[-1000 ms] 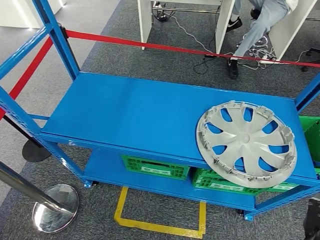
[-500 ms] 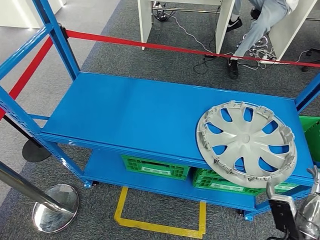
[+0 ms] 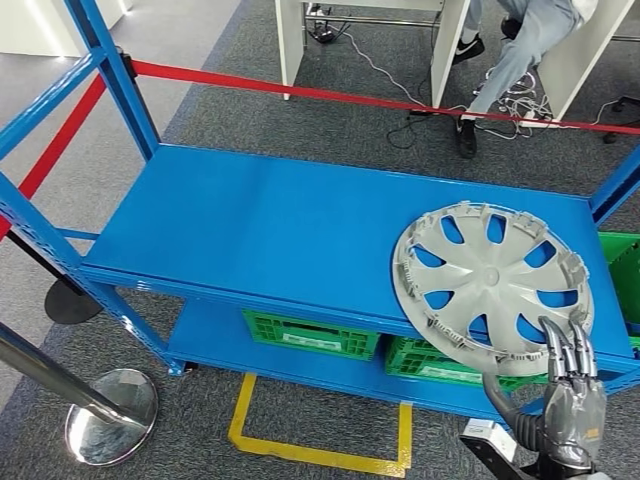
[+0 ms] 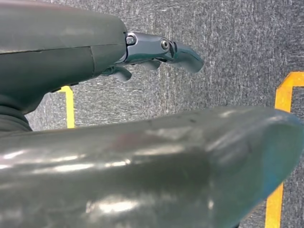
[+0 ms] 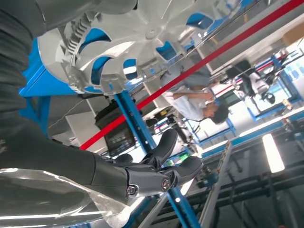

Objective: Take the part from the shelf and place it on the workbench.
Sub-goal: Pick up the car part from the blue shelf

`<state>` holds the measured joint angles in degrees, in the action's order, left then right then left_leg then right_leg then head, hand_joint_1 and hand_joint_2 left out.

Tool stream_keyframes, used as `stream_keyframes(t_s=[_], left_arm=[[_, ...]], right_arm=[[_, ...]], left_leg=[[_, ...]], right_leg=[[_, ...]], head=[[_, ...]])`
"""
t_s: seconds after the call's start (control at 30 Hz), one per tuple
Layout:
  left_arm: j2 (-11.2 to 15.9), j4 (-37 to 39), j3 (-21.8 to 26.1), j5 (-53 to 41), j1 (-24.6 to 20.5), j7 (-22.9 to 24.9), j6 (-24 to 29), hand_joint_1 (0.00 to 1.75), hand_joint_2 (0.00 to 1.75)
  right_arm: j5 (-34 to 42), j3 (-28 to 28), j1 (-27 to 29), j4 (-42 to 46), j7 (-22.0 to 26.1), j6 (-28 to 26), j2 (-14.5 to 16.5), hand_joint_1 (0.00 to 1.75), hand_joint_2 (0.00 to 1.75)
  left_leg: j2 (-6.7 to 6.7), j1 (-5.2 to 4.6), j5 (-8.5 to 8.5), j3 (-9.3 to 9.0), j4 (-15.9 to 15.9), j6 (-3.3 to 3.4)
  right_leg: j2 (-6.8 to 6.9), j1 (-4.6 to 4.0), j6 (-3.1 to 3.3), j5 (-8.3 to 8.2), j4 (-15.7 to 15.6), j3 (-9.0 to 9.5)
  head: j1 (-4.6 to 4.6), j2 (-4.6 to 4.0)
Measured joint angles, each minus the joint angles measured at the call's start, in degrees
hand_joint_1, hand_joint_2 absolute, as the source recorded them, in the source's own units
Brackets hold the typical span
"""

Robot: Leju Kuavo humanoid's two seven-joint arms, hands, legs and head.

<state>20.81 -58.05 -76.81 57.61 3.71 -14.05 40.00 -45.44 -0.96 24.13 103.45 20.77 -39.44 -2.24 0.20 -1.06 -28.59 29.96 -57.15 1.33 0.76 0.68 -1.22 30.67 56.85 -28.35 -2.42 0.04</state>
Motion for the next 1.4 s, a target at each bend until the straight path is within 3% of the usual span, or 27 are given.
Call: stream_keyframes(t_s=[0.67,1.1,1.17,1.27,1.33,1.4], left_arm=[[0.0,0.0,-0.6,0.1,-0.1,-0.1,0.0,0.00,0.00],[0.2,0.3,-3.5,2.7,-2.1,-2.3,-1.5,0.00,0.00],[0.4,0.4,-4.1,2.7,-2.6,-2.6,-2.1,0.00,0.00],[0.5,0.7,-4.9,2.6,-3.3,-2.9,-2.8,0.00,0.00],[0.5,1.0,-5.1,2.6,-3.6,-3.0,-3.0,0.00,0.00],[0.5,1.3,-5.4,2.6,-3.7,-3.1,-3.1,0.00,0.00]], right_arm=[[-1.1,2.4,0.2,0.0,0.3,-0.1,-1.9,0.00,1.75],[-27.3,0.6,-0.6,-0.5,12.2,-0.1,-2.2,0.00,1.75],[-35.5,2.1,-1.2,-0.9,5.2,-0.1,-4.7,0.00,1.75],[-41.5,8.3,-3.4,-1.4,-10.5,-0.1,-12.7,0.00,1.75],[-41.6,11.6,-5.0,-1.4,-14.9,-0.1,-17.0,0.00,1.75],[-41.6,14.1,-6.2,-1.4,-16.3,-0.1,-19.9,0.00,1.75]], left_leg=[[0.00,0.00,0.00,0.00,0.0,0.00],[0.00,0.00,0.00,0.02,0.0,0.00],[0.00,-0.02,0.00,0.05,0.0,0.00],[0.01,-0.06,0.01,0.05,0.0,0.01],[0.01,-0.08,0.03,0.03,0.0,0.05],[0.00,-0.11,0.05,0.04,0.0,0.08]], right_leg=[[-0.01,0.00,0.00,0.00,0.0,-0.01],[0.00,0.00,0.00,0.00,0.0,0.03],[-0.04,0.01,-0.01,-0.01,0.0,0.06],[-0.07,0.05,-0.07,-0.06,0.0,0.05],[-0.05,0.07,-0.13,-0.10,0.0,0.03],[-0.01,0.10,-0.17,-0.13,0.0,0.03]], head=[[-0.01,0.00],[0.00,0.00],[0.01,0.00],[-0.02,0.00],[-0.01,0.00],[-0.01,0.00]])
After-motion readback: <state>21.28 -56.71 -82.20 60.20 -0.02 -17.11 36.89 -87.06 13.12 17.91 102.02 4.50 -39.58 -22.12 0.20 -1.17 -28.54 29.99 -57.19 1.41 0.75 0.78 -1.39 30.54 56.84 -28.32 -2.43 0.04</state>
